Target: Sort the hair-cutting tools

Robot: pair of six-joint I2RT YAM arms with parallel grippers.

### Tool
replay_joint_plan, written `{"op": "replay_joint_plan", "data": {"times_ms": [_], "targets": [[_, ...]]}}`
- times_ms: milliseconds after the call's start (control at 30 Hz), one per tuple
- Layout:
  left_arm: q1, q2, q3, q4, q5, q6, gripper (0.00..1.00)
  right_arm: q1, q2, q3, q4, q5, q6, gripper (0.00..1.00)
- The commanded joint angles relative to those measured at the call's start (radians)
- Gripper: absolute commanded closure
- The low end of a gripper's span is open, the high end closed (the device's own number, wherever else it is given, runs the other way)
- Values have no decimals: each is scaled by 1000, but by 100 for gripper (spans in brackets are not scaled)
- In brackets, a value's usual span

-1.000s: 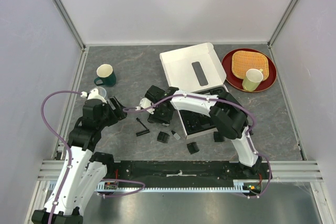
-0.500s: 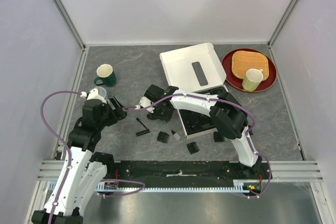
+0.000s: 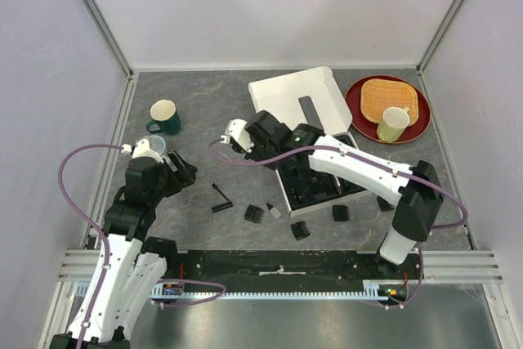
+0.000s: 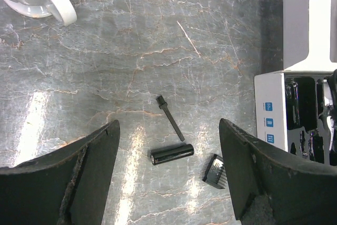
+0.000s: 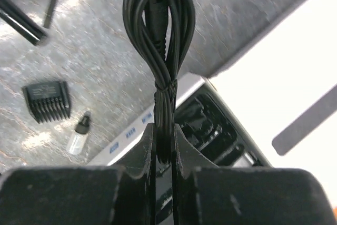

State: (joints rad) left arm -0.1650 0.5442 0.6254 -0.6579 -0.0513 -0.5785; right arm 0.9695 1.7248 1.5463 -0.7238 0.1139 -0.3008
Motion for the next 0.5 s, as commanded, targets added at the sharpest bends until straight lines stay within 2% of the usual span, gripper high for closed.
{"op": "replay_joint_plan", "data": {"times_ms": [0, 200, 467], "targets": [[1, 5, 33, 7, -4, -23, 18, -44, -68, -83, -15, 147, 51, 95], [1, 10, 31, 12, 10, -21, 18, -115, -139, -173, -37, 150, 43, 95], [2, 20, 28, 18, 19, -18, 18, -178, -91, -218, -63, 173, 58, 95]]}}
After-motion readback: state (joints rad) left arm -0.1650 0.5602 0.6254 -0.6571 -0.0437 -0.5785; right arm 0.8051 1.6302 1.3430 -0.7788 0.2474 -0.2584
